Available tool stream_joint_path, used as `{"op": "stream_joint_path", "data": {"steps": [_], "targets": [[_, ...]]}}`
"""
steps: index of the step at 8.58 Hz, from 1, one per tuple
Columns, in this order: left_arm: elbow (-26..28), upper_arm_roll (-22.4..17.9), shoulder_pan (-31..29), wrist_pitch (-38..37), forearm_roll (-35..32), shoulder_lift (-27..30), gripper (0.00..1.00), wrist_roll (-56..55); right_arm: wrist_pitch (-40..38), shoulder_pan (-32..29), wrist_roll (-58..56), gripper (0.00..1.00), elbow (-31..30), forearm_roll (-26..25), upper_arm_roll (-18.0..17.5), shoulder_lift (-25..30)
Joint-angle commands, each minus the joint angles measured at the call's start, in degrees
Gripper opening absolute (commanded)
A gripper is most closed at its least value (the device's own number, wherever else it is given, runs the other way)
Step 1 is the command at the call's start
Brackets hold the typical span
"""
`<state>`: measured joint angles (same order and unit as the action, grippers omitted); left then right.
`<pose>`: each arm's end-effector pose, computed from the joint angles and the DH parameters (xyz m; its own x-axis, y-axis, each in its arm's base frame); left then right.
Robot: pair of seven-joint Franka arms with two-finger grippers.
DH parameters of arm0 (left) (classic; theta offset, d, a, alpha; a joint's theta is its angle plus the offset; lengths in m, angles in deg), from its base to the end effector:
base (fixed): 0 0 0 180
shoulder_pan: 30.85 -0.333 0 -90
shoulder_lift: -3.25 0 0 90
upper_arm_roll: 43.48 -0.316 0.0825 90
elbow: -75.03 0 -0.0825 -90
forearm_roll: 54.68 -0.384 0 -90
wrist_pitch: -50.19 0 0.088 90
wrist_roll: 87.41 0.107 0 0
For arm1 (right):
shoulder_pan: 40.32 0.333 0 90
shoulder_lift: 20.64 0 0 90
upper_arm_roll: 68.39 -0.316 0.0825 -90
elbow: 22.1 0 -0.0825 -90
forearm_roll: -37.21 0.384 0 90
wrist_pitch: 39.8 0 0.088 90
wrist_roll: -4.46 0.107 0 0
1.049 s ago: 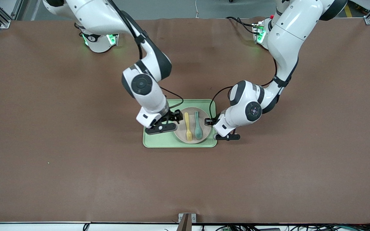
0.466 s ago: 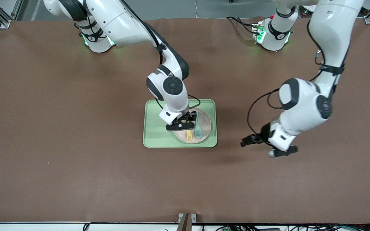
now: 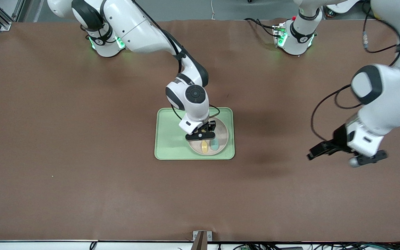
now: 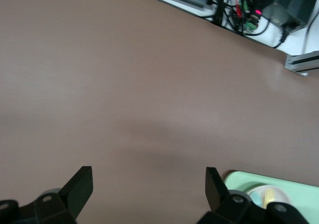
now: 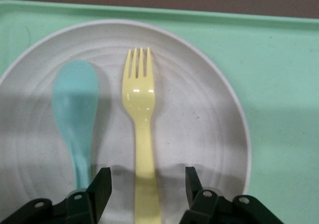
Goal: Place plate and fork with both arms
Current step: 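Withdraw the left gripper while the right gripper grasps the yellow fork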
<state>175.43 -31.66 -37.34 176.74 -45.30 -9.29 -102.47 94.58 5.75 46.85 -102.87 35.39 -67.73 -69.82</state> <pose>0.6427 -0.0562 0.4700 0.9462 0.2757 0.1695 0.2301 -0.9414 0.2466 0.5161 0.5253 0.1940 0.9939 0.0770 0.0790 0.0793 -0.9965 -0.0274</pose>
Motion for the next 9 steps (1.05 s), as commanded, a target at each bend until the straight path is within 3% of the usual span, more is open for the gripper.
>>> {"op": "stream_joint_path", "data": {"steps": [1,3,5,9], "targets": [[1.90,-10.54,8.65,-8.20,-5.04,8.80,0.99,0.81,0.00,0.42,2.09,0.63,1.06,-1.44,0.48,-0.65],[2.08,-15.14,12.01,-15.42,-8.06,15.23,0.99,6.23,-0.17,0.42,2.09,0.51,0.88,-1.44,0.48,-0.74],[4.62,-15.17,12.03,-16.95,-8.15,18.85,0.99,8.20,-0.26,0.60,3.22,0.50,0.88,-1.53,0.57,-1.27],[-4.67,-15.25,11.33,-30.02,-10.00,17.37,0.99,12.16,-0.70,0.69,7.71,0.04,0.97,-1.35,0.65,-0.92]]}}
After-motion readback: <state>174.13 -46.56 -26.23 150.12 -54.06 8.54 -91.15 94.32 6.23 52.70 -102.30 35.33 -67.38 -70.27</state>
